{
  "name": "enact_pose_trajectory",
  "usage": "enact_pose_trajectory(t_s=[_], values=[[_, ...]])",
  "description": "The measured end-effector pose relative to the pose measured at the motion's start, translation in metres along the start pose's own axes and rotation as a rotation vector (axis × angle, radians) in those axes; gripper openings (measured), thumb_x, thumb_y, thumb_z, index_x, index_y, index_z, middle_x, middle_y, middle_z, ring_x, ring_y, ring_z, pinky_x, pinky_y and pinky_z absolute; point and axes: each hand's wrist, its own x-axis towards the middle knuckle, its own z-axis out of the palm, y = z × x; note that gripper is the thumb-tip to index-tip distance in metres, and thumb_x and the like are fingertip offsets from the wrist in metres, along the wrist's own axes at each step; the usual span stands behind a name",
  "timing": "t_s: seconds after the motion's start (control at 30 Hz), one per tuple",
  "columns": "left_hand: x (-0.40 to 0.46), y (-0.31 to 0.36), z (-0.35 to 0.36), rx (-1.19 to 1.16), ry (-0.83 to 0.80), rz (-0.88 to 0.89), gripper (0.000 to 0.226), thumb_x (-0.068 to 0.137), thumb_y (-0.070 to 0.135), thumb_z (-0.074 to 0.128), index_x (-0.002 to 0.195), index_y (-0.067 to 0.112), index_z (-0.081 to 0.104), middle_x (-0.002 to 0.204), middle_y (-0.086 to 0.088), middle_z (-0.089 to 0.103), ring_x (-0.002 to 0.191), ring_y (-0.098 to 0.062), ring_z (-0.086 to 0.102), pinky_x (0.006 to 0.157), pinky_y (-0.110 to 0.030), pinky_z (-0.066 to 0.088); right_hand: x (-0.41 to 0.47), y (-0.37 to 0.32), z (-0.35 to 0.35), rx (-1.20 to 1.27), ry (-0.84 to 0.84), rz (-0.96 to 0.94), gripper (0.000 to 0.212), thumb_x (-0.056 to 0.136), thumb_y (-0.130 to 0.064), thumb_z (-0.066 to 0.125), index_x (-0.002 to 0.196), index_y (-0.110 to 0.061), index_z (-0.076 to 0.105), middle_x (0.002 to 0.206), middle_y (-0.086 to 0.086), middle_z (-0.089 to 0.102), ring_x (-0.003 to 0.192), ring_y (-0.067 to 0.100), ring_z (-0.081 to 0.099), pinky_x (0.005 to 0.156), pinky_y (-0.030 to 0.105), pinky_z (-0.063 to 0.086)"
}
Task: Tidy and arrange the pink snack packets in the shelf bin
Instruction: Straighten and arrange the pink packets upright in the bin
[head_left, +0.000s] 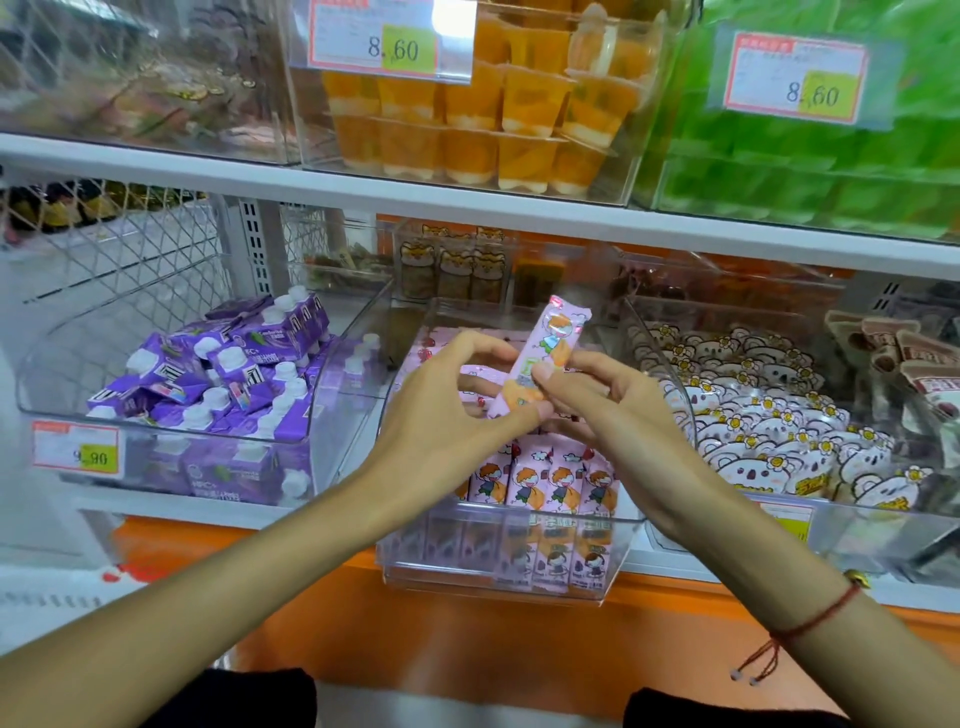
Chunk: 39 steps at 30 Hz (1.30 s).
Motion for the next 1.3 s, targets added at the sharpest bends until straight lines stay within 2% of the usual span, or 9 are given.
enact_pose_trajectory(t_s=[0.2,0.33,0.4,0.5,0.57,0.77,0.93,1.13,1.3], values=[[0.002,0.002,-0.009,0.166,-0.108,0.05,0.031,0.093,0.036,0.057,0.124,0.036,0.054,0.118,0.025,0.062,0.107,0.006,0.058,0.096,-0.031,0.049,0.003,-0.001,-0.006,0.13,-0.022,-0.023,0.037,0.093,-0.02,0.056,0.129,-0.012,0.054,0.114,-0.002,0.069,0.1,0.008,0.066,0.093,0.027,0.049],[-0.001,0.001,-0.007,0.27,-0.123,0.095,0.038,0.097,0.034,0.052,0.134,0.039,0.049,0.13,0.023,0.056,0.121,0.004,0.05,0.103,-0.031,0.043,-0.002,-0.001,-0.005,0.136,-0.049,-0.108,0.023,0.094,-0.014,0.056,0.116,-0.015,0.06,0.103,-0.005,0.073,0.097,0.006,0.068,0.08,0.017,0.052],[-0.002,0.0,-0.005,0.274,-0.034,0.129,0.042,0.091,0.033,0.061,0.131,0.038,0.049,0.13,0.025,0.054,0.12,0.005,0.048,0.101,-0.025,0.042,-0.002,-0.001,-0.004,0.095,0.033,-0.148,0.022,0.091,-0.013,0.062,0.113,-0.014,0.061,0.1,-0.004,0.074,0.094,0.007,0.069,0.078,0.016,0.054],[-0.002,0.001,-0.001,0.284,0.047,0.161,0.044,0.077,0.04,0.075,0.115,0.038,0.053,0.115,0.025,0.057,0.105,0.005,0.054,0.084,-0.016,0.046,-0.003,0.0,-0.001,0.055,0.078,-0.193,0.025,0.085,-0.013,0.068,0.109,-0.01,0.061,0.096,-0.002,0.074,0.09,0.011,0.071,0.079,0.021,0.056],[-0.002,0.001,0.0,0.272,0.074,0.164,0.041,0.073,0.04,0.077,0.106,0.039,0.052,0.105,0.026,0.059,0.096,0.005,0.056,0.075,-0.02,0.049,-0.005,0.001,0.001,-0.007,0.067,-0.217,0.029,0.082,-0.015,0.072,0.108,-0.012,0.061,0.095,-0.002,0.072,0.092,0.011,0.07,0.082,0.024,0.056],[0.003,0.001,-0.002,-0.033,-0.002,0.062,0.034,0.081,0.037,0.071,0.104,0.034,0.046,0.113,0.015,0.066,0.101,0.001,0.063,0.088,-0.025,0.052,-0.003,0.001,-0.003,-0.09,-0.069,-0.19,0.045,0.089,-0.021,0.062,0.133,-0.024,0.051,0.125,-0.007,0.063,0.113,0.003,0.06,0.098,0.028,0.048],[0.001,-0.003,0.001,-0.005,-0.018,0.083,0.025,0.087,0.025,0.068,0.1,0.032,0.048,0.121,0.017,0.062,0.114,0.001,0.057,0.099,-0.033,0.048,-0.005,0.003,-0.004,-0.106,-0.083,-0.248,0.035,0.088,-0.008,0.064,0.122,-0.016,0.059,0.114,-0.006,0.068,0.105,0.001,0.064,0.086,0.015,0.051],[0.0,0.0,0.001,0.07,0.094,0.157,0.03,0.079,0.019,0.075,0.094,0.03,0.052,0.12,0.019,0.062,0.115,0.001,0.056,0.097,-0.032,0.047,-0.008,0.002,-0.002,-0.125,-0.093,-0.381,0.038,0.078,0.01,0.069,0.099,-0.02,0.059,0.099,-0.012,0.068,0.105,0.007,0.065,0.093,0.021,0.05],[-0.001,0.001,0.001,0.085,0.117,0.198,0.033,0.076,0.018,0.077,0.096,0.029,0.054,0.122,0.013,0.062,0.115,-0.003,0.056,0.099,-0.028,0.045,-0.009,0.002,-0.001,-0.11,-0.06,-0.412,0.036,0.078,0.005,0.072,0.103,-0.017,0.059,0.102,-0.007,0.068,0.103,0.007,0.066,0.088,0.017,0.051]])
